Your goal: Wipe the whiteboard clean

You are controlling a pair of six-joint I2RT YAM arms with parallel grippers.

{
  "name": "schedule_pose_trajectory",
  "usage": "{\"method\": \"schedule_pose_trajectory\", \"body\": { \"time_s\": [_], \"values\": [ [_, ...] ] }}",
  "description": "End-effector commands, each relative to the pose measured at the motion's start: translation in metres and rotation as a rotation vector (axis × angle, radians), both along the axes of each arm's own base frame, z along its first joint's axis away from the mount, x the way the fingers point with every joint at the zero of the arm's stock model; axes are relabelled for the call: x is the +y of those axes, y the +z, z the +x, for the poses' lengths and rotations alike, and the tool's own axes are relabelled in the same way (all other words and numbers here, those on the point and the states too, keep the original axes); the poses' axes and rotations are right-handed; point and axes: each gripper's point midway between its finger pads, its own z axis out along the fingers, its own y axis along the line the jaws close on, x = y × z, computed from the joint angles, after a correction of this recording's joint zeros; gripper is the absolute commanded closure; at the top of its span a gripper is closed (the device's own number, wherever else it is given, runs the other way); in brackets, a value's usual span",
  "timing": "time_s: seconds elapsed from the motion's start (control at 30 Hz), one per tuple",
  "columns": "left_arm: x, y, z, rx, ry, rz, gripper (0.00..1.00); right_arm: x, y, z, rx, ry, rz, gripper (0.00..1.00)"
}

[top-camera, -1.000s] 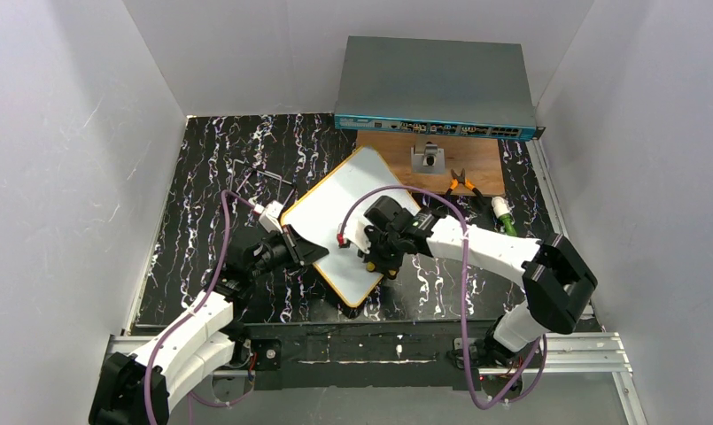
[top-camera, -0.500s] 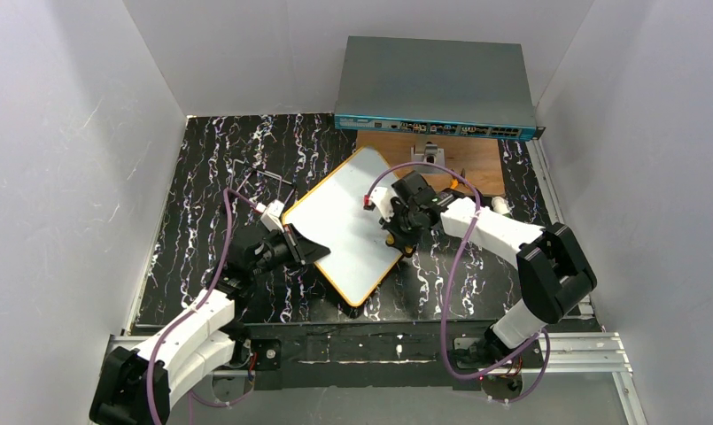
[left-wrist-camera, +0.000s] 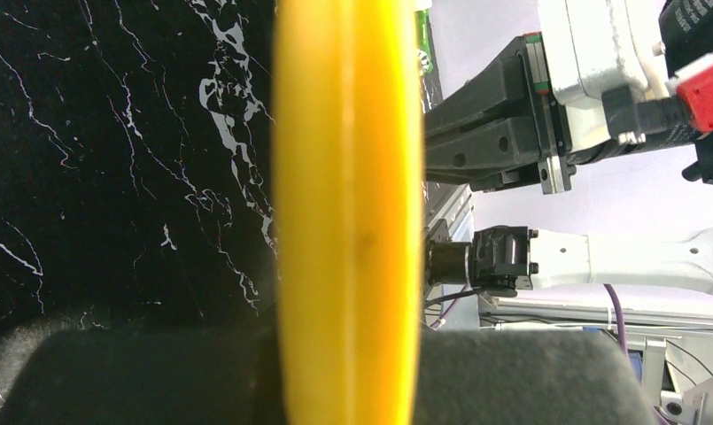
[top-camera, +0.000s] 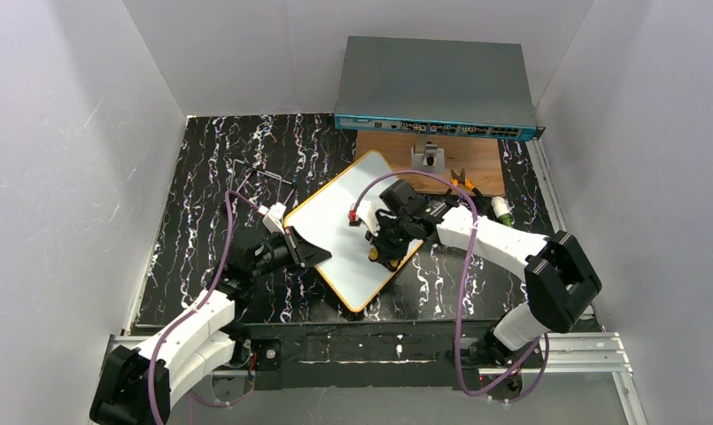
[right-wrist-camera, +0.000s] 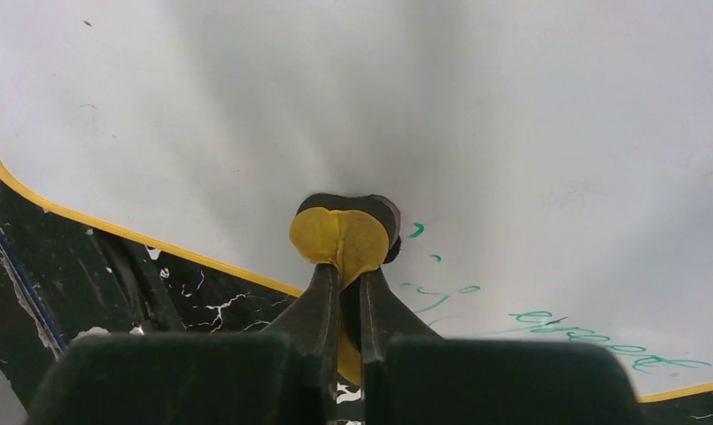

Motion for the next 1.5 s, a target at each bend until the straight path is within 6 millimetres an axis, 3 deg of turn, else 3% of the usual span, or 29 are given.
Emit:
{"method": "schedule_pose_trajectory", "body": {
  "time_s": [0.0, 0.17, 0.27, 0.4, 0.47, 0.63, 0.73, 0.83, 1.0, 1.07, 1.2, 1.33, 1.47],
  "values": [
    [-0.021, 0.048, -0.031, -0.105, -0.219, -0.139, 1.00, 0.014, 0.009, 0.026, -0.045, -0.051, 0.094, 0.99],
    [-0.022, 0.051, -0.033, -0.109, -0.237, -0.143, 1.00, -0.035, -0.025, 0.074, -0.069, -0.261, -0.041, 0.99],
    [-0.022, 0.053, -0.034, -0.114, -0.242, -0.145, 1.00, -0.048, -0.025, 0.080, -0.053, -0.314, -0.050, 0.99],
    [-0.021, 0.055, -0.035, -0.122, -0.237, -0.154, 1.00, -0.046, -0.019, 0.075, -0.037, -0.304, -0.031, 0.99],
    [-0.021, 0.056, -0.034, -0.124, -0.235, -0.156, 1.00, -0.033, -0.017, 0.055, 0.027, -0.223, 0.018, 0.99],
    [-0.023, 0.059, -0.033, -0.125, -0.237, -0.167, 1.00, 0.014, -0.012, -0.034, 0.120, 0.152, 0.076, 0.99],
    [-0.022, 0.059, -0.033, -0.127, -0.235, -0.165, 1.00, 0.020, -0.016, -0.057, 0.129, 0.255, 0.046, 0.99],
    [-0.019, 0.057, -0.036, -0.129, -0.226, -0.148, 1.00, 0.006, -0.031, -0.032, 0.072, 0.166, -0.027, 0.99],
    [-0.016, 0.053, -0.036, -0.127, -0.215, -0.118, 1.00, -0.044, -0.040, 0.046, 0.051, -0.200, -0.082, 0.99],
    [-0.016, 0.053, -0.035, -0.123, -0.212, -0.113, 1.00, -0.060, -0.043, 0.061, 0.057, -0.292, -0.094, 0.99],
    [-0.016, 0.052, -0.030, -0.109, -0.184, -0.108, 1.00, -0.072, -0.048, 0.068, 0.091, -0.367, -0.112, 0.99],
    [-0.013, 0.045, -0.027, -0.083, -0.138, -0.109, 1.00, -0.062, -0.047, 0.048, 0.169, -0.298, -0.071, 0.99],
    [-0.009, 0.038, -0.023, -0.064, -0.093, -0.102, 1.00, -0.036, -0.046, -0.008, 0.193, -0.055, -0.065, 0.99]
  ]
}}
